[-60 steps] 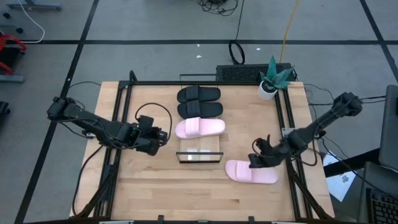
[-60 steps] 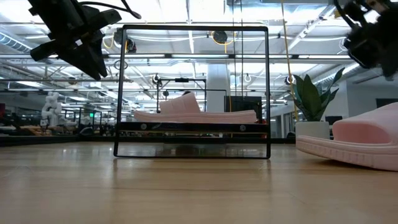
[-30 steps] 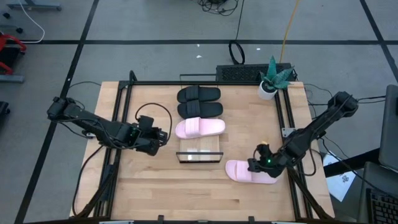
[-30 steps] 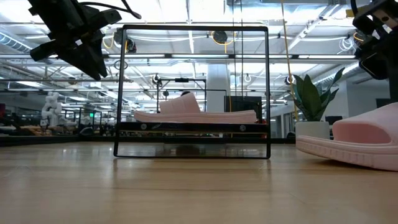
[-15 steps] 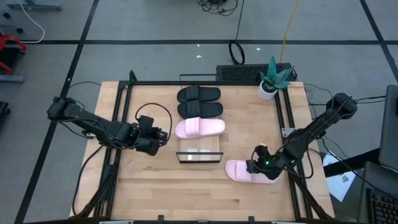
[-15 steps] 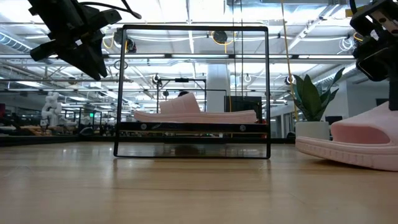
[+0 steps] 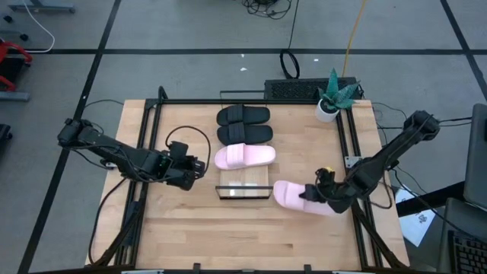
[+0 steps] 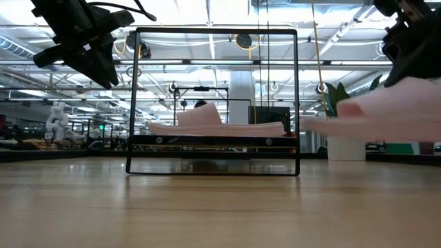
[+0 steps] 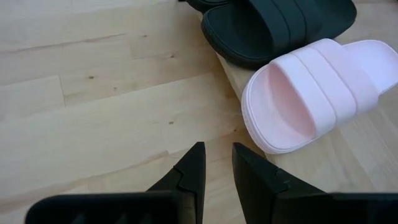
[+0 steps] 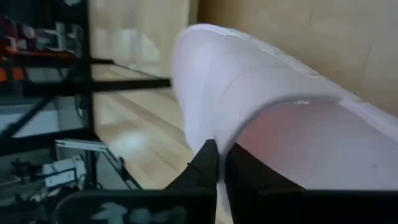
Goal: Pick and place slides into the shelf
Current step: Put the pink slipper on the shelf
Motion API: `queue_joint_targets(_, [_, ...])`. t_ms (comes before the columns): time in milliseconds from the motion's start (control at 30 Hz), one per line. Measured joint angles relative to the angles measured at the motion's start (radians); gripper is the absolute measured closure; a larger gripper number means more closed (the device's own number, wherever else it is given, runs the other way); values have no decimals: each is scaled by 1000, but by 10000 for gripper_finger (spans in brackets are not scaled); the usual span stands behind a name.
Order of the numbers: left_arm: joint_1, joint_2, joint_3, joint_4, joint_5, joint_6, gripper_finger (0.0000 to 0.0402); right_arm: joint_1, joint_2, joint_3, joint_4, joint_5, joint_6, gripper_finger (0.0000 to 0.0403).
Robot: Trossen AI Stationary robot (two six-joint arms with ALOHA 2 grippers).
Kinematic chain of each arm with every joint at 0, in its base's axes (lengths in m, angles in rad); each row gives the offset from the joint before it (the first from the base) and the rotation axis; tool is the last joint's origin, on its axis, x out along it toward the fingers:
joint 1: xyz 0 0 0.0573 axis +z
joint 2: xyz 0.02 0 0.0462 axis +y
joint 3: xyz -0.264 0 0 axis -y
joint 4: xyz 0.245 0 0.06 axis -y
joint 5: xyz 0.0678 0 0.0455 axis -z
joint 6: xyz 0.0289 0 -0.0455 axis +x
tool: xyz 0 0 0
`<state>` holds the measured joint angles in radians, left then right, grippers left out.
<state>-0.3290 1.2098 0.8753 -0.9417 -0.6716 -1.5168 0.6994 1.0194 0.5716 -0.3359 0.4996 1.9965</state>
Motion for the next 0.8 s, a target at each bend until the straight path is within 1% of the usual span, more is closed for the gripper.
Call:
queue_joint_targets(133, [0,0,0,0,0,14,327,-6,-93,0,-111,28,0,401])
queue_joint_targets(267, [0,0,0,0,0,16,327,-42,-171,9,-220,30,-30,401])
queue_joint_targets(367, [0,0,0,0,0,16,327,-96,-217,30,-259,62,-105,402])
queue_joint_targets(467, [0,0,0,1,0,17,327,-174,-246,58,-249,82,-231,402])
queue_joint_targets(567, [0,0,0,2,0,16,327,-268,-246,84,-169,72,-397,402])
queue_joint_targets(633, [0,0,0,2,0,12,327,-337,-239,95,-84,41,-518,402])
queue_joint_targets(733, [0,0,0,7,0,3,327,-443,-209,97,65,-31,-675,402])
queue_joint_targets(800, [0,0,0,12,0,0,327,-507,-171,97,169,-100,-753,402])
